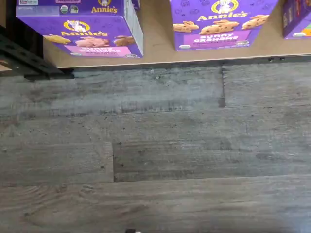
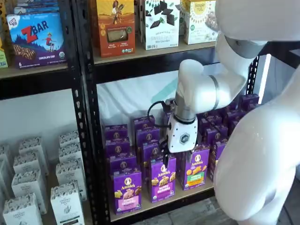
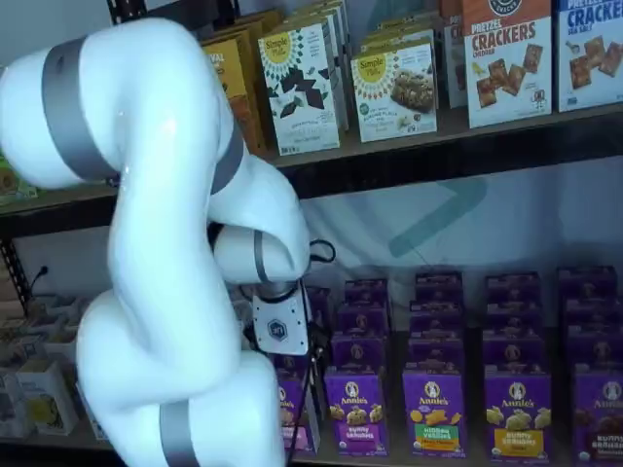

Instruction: Pick up the purple box with a pink patch in the middle, on the bottom shelf, the first box from the left

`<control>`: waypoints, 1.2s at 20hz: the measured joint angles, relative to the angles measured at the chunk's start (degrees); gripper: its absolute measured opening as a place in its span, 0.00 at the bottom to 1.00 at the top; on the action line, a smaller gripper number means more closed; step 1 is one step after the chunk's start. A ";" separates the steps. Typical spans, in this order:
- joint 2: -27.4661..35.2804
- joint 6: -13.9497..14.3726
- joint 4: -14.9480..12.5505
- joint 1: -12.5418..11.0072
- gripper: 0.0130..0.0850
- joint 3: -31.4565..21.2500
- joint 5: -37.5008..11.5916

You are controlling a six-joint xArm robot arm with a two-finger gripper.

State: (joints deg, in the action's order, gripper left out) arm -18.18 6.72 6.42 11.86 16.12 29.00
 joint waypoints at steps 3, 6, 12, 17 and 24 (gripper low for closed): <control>3.54 -0.57 1.14 0.60 1.00 0.81 -2.41; 7.11 -0.69 1.56 1.01 1.00 1.83 -4.52; 13.80 -2.45 3.84 1.71 1.00 3.90 -9.13; 18.85 -1.29 2.66 1.90 1.00 6.28 -11.11; 24.48 -2.41 3.93 2.02 1.00 10.35 -11.71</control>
State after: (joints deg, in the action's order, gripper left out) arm 6.30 4.31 10.35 13.88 26.46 17.29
